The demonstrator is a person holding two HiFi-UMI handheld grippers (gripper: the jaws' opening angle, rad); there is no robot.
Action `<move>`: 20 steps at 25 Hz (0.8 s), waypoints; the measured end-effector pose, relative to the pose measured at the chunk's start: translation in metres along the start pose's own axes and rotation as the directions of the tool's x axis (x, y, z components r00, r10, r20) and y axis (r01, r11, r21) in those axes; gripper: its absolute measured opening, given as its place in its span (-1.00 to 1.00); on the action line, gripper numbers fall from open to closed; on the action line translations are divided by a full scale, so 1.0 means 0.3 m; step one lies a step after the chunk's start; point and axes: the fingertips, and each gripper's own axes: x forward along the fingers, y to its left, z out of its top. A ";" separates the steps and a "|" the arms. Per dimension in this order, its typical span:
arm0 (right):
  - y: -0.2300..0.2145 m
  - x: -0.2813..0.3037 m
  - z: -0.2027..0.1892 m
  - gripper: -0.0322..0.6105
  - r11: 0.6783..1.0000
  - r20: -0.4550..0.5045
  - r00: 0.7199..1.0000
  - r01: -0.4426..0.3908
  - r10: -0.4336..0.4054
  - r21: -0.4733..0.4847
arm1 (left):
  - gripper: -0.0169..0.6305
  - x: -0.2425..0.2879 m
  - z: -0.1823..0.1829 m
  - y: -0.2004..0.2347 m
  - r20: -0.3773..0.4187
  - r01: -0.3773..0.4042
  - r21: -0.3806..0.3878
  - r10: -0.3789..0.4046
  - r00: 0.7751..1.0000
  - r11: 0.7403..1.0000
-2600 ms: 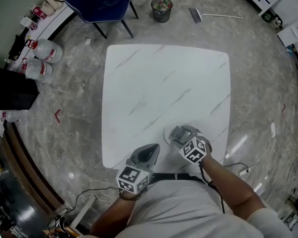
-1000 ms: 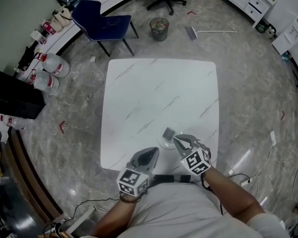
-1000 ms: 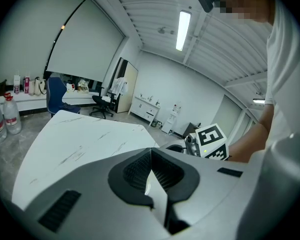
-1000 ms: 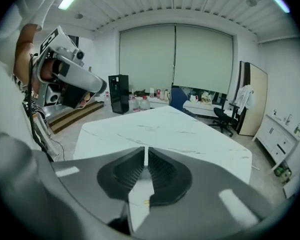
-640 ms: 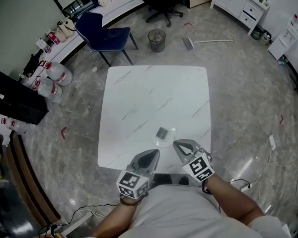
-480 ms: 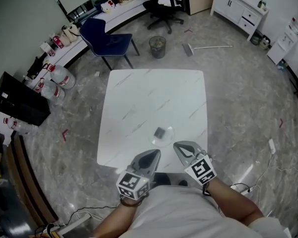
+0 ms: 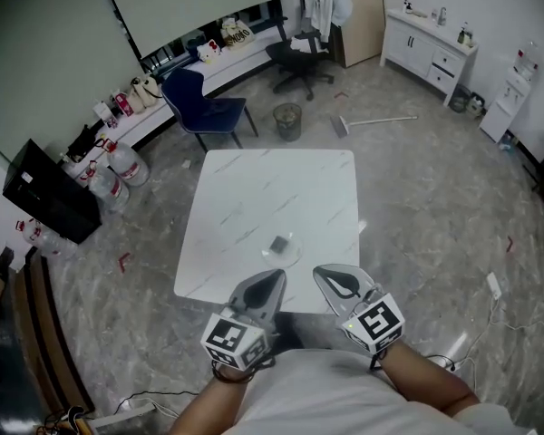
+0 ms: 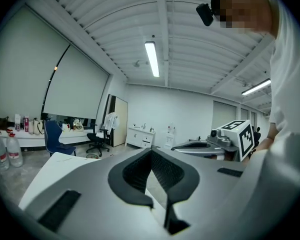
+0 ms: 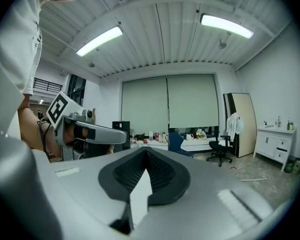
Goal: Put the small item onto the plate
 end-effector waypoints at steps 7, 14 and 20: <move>0.119 -0.197 0.177 -0.89 0.999 0.105 0.994 -0.034 0.034 -0.006 | -0.93 -0.135 0.140 -0.185 0.085 -0.043 0.067 0.037 0.996 0.997; 0.192 -0.285 0.257 -0.89 0.999 0.155 0.987 -0.040 0.042 -0.016 | -0.93 -0.204 0.175 -0.277 0.121 -0.040 0.085 0.030 0.992 0.996; 0.201 -0.308 0.309 -0.89 0.999 0.164 0.986 -0.020 0.027 -0.045 | -0.93 -0.217 0.219 -0.292 0.125 -0.027 0.094 0.015 0.992 0.995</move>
